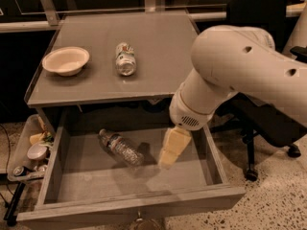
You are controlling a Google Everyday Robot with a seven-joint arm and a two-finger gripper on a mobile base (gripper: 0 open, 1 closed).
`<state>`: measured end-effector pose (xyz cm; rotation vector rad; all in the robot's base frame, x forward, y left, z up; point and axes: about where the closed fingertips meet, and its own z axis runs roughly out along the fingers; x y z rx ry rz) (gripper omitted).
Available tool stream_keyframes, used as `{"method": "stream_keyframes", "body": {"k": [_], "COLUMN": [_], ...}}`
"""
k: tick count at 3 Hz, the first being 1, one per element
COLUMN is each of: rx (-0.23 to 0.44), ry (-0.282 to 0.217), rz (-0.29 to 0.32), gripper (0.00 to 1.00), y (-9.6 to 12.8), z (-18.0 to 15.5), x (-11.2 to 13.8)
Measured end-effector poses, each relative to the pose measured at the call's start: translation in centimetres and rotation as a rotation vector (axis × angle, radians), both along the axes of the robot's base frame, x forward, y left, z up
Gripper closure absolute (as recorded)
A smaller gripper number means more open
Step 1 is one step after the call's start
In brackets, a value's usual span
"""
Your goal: Pick water bottle from top drawer and place on counter
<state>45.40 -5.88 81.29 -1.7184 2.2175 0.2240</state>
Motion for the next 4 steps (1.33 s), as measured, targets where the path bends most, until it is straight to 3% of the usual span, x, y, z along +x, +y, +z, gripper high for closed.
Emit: {"method": "stream_keyframes", "body": {"k": [1,2,3,4], "rx": [0.086,0.086,0.125,0.167], "ry": [0.022,0.022,0.045,0.098], "rz": [-0.009,-0.009,-0.046,-0.121], "gripper": [0.00,0.00,0.00,0.00], "y": [4.6,4.6,7.0,10.0], "z": [-2.5,-2.5,-4.8,-8.2], "x": [0.8,0.8,1.2,2.7]}}
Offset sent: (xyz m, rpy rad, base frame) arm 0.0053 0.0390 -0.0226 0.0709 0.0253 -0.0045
